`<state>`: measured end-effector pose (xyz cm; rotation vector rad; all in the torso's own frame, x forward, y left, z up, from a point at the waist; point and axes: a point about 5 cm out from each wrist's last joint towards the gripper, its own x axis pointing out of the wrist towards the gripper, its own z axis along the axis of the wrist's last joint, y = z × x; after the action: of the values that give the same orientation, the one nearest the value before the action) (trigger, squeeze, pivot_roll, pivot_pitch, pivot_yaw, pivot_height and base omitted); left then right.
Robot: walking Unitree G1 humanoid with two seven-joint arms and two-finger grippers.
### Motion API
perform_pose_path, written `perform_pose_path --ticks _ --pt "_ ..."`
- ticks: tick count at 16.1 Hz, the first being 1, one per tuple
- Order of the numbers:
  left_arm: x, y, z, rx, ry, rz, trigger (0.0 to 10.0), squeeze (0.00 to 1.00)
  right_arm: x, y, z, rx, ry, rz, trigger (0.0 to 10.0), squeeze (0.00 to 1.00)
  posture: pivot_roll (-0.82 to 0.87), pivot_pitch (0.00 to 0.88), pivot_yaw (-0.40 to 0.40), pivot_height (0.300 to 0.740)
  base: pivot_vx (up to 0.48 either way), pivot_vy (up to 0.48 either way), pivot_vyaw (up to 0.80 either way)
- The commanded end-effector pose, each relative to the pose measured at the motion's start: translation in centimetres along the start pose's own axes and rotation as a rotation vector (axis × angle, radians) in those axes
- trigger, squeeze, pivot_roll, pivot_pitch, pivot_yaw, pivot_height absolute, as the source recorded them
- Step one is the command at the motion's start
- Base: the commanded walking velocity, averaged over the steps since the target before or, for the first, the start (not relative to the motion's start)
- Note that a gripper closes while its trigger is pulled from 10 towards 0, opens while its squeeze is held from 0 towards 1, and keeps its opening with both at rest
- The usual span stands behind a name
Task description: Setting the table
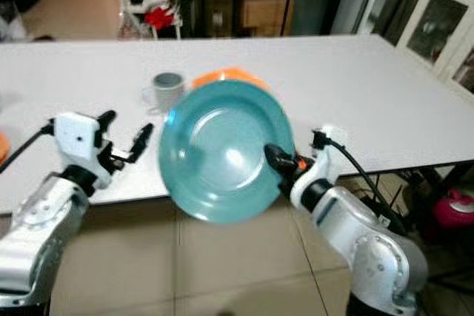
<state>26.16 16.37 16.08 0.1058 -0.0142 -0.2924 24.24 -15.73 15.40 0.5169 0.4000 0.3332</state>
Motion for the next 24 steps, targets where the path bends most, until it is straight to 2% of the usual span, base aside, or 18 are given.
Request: perform_pose_path --ticks 1,4,6,8,11,12,16,18,21,24 --pt "0.1 -0.2 0.4 0.01 -0.01 -0.02 10.0 0.0 -0.1 -0.4 0.3 0.001 0.005 -0.021 10.0 0.0 0.05 0.0 0.014 0.74 0.39 0.0 0.0" --pt "0.0 -0.1 0.4 0.013 -0.008 -0.043 10.0 0.0 -0.4 -0.7 0.1 0.117 0.015 0.008 10.0 0.0 0.05 0.0 0.02 0.74 0.385 0.0 0.0" --pt "0.0 -0.2 0.6 0.002 -0.014 -0.073 10.0 0.0 -0.6 -1.0 -0.5 0.153 0.055 0.022 10.0 0.0 0.05 0.0 0.022 0.74 0.0 0.0 0.0" --pt "-0.3 -0.5 0.6 0.007 0.002 -0.182 10.0 0.0 -1.1 -1.1 -1.5 0.191 0.137 0.038 10.0 0.0 0.05 0.0 0.027 0.74 0.0 0.0 0.0" --pt "-0.7 -1.0 0.4 0.019 0.03 -0.298 10.0 0.0 -1.3 -1.3 -1.9 0.226 0.168 0.018 10.0 0.0 0.04 0.0 0.036 0.74 0.0 0.0 0.0" --pt "-1.1 -1.2 0.4 0.038 0.048 -0.372 10.0 0.0 -1.6 -1.4 -2.4 0.246 0.208 0.01 10.0 0.0 0.04 0.0 0.04 0.74 0.0 0.0 0.0" --pt "-1.4 -1.4 0.4 0.041 0.069 -0.438 10.0 0.0 -1.9 -2.5 -3.2 0.318 0.253 -0.098 10.0 0.0 0.03 0.0 0.046 0.74 0.0 0.0 0.0" --pt "-1.3 -1.7 0.6 0.042 0.069 -0.487 10.0 0.0 -1.3 -3.7 -2.8 0.358 0.252 -0.185 10.0 0.0 0.02 0.0 0.062 0.74 0.0 0.0 0.0" --pt "-1.3 -1.9 0.6 0.049 0.075 -0.513 10.0 0.0 -0.7 -4.5 -2.1 0.397 0.24 -0.237 10.0 0.0 0.02 0.0 0.068 0.74 0.0 0.0 0.0" --pt "-1.5 -2.9 0.9 0.006 0.081 -0.606 10.0 0.0 0.4 -5.8 -0.5 0.497 0.178 -0.292 10.0 0.0 0.03 0.0 0.072 0.74 0.0 0.0 0.0"
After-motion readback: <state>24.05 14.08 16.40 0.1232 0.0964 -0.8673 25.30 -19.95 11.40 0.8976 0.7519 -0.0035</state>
